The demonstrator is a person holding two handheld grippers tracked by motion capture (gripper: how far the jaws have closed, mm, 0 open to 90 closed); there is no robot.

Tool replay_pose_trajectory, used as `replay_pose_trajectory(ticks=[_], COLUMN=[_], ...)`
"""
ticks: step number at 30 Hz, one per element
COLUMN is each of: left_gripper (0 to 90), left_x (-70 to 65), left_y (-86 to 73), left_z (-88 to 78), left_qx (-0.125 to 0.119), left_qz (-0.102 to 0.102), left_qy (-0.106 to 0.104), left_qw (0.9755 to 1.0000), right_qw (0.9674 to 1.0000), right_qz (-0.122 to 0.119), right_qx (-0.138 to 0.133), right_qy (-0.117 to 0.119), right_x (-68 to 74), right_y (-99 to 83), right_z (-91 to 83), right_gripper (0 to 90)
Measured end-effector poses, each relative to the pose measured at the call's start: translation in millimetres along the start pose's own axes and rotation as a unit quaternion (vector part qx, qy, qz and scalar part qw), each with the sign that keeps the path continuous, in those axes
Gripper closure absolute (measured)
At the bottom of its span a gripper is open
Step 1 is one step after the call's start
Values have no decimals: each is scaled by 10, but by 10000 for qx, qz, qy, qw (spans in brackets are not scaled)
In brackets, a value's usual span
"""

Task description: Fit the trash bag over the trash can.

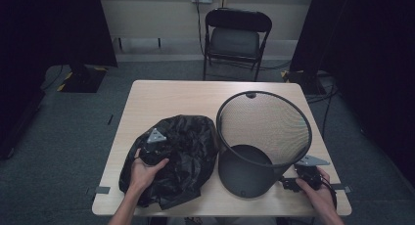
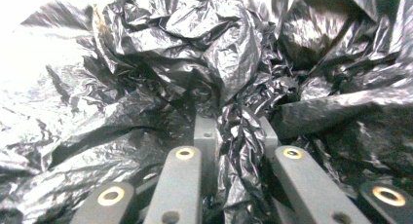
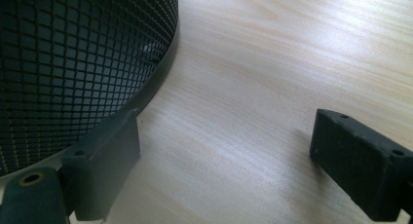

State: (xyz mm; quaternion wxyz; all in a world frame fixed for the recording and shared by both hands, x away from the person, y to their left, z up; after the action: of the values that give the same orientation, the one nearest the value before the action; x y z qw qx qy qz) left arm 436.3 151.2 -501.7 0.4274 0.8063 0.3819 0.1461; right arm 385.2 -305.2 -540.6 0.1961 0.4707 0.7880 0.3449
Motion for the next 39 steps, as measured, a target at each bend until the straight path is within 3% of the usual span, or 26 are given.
replay_pose_trajectory(ticks=[6,12,15,18,21,23,25,27,29,31,35,39], left_gripper=[798,799,799,799,800,800,800,801,802,803,803,804], left_x=[80,115,86,69,94,114,140,170,196,206,191,135], left_y=[131,323,401,468,581,660,737,789,796,781,770,848], left_z=[-249,-403,-441,-473,-531,-579,-625,-675,-702,-727,-781,-900], left_qx=[-757,-1331,-1557,-1699,-1939,-2158,-2373,-2635,-2639,-2690,-2714,-2946], left_qz=[-350,-517,-647,-677,-745,-817,-917,-1130,-1131,-1157,-1088,-1088], left_qy=[-58,-172,-256,-293,-349,-388,-395,-421,-322,-370,-484,-674], left_qw=[9965,9896,9853,9827,9776,9722,9663,9571,9573,9555,9551,9470], right_qw=[10000,10000,10000,10000,10000,10000,10000,10000,10000,10000,9998,9994], right_qz=[1,0,1,2,1,-2,-6,0,0,35,60,59], right_qx=[-2,-3,0,-3,0,1,-3,-6,-12,-14,-34,-297], right_qy=[0,1,2,1,6,11,26,45,58,64,179,139], right_x=[0,0,0,0,1,2,3,3,1,6,25,19], right_y=[0,0,0,0,0,0,0,1,1,-3,-3,59], right_z=[0,1,0,1,0,0,-1,-2,-4,-10,-27,-98], right_gripper=[101,101,101,101,101,101,102,103,106,107,125,124])
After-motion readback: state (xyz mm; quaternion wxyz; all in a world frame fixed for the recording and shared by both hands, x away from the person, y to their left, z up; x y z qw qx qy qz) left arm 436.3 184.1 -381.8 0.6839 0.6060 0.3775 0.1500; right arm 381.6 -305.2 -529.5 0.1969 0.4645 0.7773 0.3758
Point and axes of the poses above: each handheld gripper's, and its own axes: z roughly forward along the jaws, y roughly out of its top, x roughly to its left, the point moved 6 cm from there along z, roughly forward along the jaws, and after that the axes turned 2 degrees about z, right-handed, at the moved point
